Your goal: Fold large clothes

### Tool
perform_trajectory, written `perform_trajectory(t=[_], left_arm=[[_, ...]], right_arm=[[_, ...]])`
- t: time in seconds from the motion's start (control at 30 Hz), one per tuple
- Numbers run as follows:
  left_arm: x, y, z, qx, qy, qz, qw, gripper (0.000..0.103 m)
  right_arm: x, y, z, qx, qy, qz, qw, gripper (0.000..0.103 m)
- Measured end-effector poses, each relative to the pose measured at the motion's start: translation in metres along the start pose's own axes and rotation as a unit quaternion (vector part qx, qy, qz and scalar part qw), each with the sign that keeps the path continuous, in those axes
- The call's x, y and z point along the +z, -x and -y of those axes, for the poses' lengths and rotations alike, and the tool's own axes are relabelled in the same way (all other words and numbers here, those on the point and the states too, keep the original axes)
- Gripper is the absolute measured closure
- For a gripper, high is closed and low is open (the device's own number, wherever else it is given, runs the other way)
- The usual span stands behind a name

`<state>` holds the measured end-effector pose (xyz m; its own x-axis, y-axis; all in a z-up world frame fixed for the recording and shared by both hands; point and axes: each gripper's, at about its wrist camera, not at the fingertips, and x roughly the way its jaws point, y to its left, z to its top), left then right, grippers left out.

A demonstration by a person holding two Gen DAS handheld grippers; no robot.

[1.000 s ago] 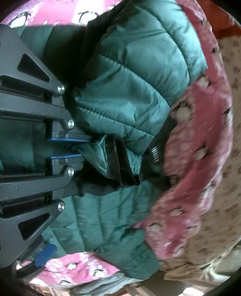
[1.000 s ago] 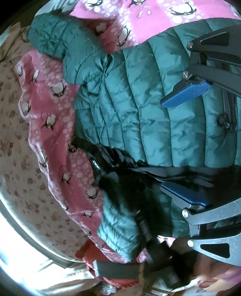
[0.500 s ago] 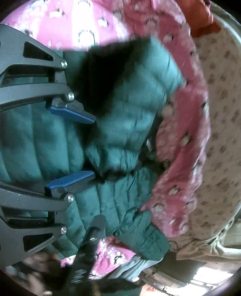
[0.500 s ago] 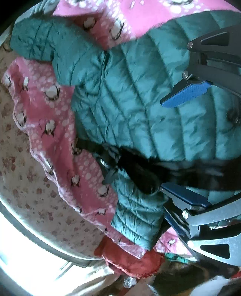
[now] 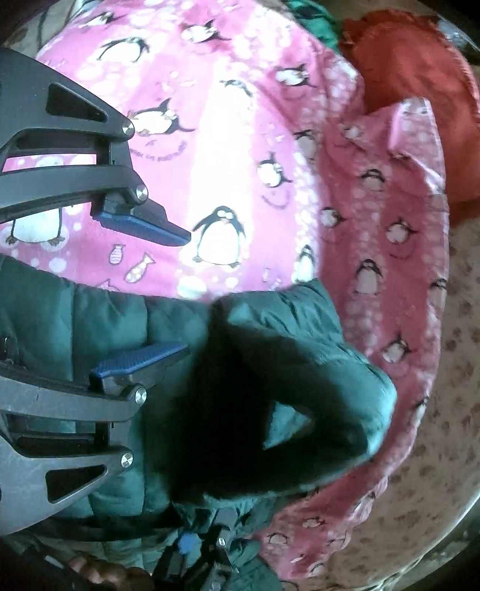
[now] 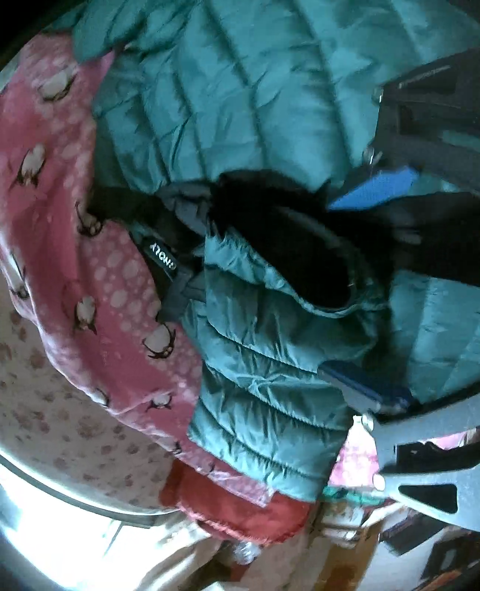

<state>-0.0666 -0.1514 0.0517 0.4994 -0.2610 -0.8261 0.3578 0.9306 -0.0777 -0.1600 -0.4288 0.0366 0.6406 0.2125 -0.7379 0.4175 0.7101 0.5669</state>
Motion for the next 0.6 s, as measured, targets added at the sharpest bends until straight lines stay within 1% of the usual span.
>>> perform_trajectory(t=[0.03, 0.07, 0.13, 0.17, 0.3, 0.37, 0.6], left_arm=[[-0.001, -0.004, 0.000, -0.001, 0.002, -0.005, 1.0000, 0.049], [-0.002, -0.006, 0.000, -0.001, 0.002, -0.008, 1.0000, 0.049], [-0.005, -0.008, 0.001, 0.000, 0.002, -0.007, 1.0000, 0.050], [-0.005, -0.007, 0.002, 0.000, 0.002, -0.006, 1.0000, 0.049], [-0.003, -0.010, 0.000, -0.005, 0.014, -0.006, 0.9999, 0.049], [-0.001, -0.013, 0.001, -0.008, 0.020, -0.008, 0.9997, 0.049], [0.000, -0.015, 0.001, -0.013, 0.033, -0.011, 0.9993, 0.049]], right_arm=[[0.001, -0.003, -0.002, -0.012, 0.013, 0.001, 1.000, 0.052], [0.002, -0.005, -0.005, -0.025, 0.026, 0.005, 0.999, 0.058], [0.003, -0.001, -0.007, -0.036, 0.045, 0.023, 0.998, 0.076], [0.004, 0.005, -0.007, -0.033, 0.054, 0.035, 0.997, 0.080], [0.010, 0.036, -0.007, -0.058, 0.083, 0.089, 0.991, 0.083], [0.016, 0.054, -0.002, -0.067, 0.087, 0.112, 0.988, 0.084], [0.028, 0.071, 0.021, -0.091, 0.083, 0.120, 0.985, 0.084]])
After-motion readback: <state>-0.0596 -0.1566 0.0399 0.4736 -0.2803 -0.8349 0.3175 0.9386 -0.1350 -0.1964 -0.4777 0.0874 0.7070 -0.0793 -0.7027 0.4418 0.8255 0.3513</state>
